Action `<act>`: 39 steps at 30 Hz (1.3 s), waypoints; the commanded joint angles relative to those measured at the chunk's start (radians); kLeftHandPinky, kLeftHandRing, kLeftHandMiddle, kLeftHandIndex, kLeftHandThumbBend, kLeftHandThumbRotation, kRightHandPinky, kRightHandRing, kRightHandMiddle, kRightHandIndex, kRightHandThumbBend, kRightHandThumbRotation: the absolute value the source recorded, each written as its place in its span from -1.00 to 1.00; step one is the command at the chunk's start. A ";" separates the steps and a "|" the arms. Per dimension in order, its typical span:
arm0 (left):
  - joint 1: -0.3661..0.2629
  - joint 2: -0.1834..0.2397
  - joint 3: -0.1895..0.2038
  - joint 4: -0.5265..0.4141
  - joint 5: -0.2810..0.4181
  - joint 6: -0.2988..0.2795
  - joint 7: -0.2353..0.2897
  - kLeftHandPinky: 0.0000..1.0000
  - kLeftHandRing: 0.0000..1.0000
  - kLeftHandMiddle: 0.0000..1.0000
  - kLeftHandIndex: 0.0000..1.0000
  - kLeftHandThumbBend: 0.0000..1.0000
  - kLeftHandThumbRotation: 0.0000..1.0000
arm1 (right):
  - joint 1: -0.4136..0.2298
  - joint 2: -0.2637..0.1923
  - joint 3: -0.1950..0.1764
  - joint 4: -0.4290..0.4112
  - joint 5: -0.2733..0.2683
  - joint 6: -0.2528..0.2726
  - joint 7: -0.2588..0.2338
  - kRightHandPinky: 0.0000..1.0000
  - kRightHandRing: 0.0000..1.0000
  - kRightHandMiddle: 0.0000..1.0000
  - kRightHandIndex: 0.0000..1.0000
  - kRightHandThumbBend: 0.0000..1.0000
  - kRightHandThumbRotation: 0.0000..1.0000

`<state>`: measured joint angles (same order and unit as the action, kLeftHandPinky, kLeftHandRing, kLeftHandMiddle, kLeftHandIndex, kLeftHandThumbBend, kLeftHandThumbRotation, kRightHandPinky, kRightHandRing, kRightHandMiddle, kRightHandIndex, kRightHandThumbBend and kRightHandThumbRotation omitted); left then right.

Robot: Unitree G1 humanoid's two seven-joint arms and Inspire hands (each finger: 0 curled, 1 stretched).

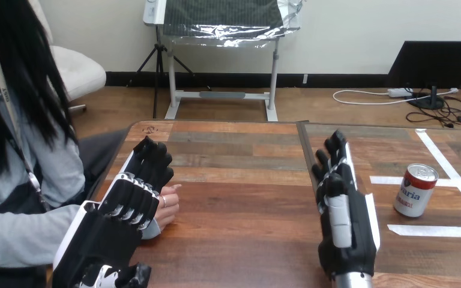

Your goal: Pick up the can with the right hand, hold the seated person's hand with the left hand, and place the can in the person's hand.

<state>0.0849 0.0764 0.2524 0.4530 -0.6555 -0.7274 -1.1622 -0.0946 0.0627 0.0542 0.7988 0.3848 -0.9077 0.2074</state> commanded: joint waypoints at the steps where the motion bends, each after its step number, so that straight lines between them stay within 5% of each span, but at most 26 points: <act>1: -0.067 0.021 0.001 -0.039 -0.006 0.011 0.005 1.00 1.00 1.00 0.98 1.00 -0.11 | -0.047 0.107 -0.038 -0.148 0.153 0.043 0.115 1.00 1.00 1.00 1.00 1.00 0.69; 7: -0.065 0.021 0.000 -0.046 -0.003 0.010 0.009 1.00 1.00 1.00 0.98 1.00 -0.10 | -0.048 0.105 -0.054 -0.145 0.129 0.046 0.097 1.00 1.00 1.00 1.00 1.00 0.57; 11: -0.065 0.022 -0.001 -0.046 -0.007 0.016 0.007 1.00 1.00 1.00 0.97 1.00 -0.10 | -0.062 0.089 -0.073 -0.106 -0.002 -0.012 -0.012 0.96 0.96 0.99 1.00 1.00 0.45; 22: -0.062 0.021 -0.004 -0.050 0.003 0.009 0.019 1.00 1.00 1.00 0.98 1.00 -0.09 | -0.101 0.045 -0.112 -0.039 -0.188 -0.035 -0.178 0.76 0.80 0.86 0.91 1.00 -0.01; 31: -0.064 0.015 -0.004 -0.043 -0.009 0.016 0.011 1.00 1.00 1.00 0.97 1.00 -0.11 | -0.128 0.042 -0.132 -0.022 -0.172 -0.001 -0.180 0.66 0.72 0.79 0.84 1.00 -0.25; 39: -0.061 0.014 -0.003 -0.048 -0.009 0.009 0.009 1.00 1.00 1.00 0.96 1.00 -0.12 | -0.153 0.043 -0.147 0.003 -0.122 0.004 -0.135 0.62 0.72 0.77 0.81 1.00 -0.32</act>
<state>0.0762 0.0916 0.2508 0.4389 -0.6570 -0.7100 -1.1496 -0.1409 0.0656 -0.0678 0.7977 0.2433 -0.8995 0.0518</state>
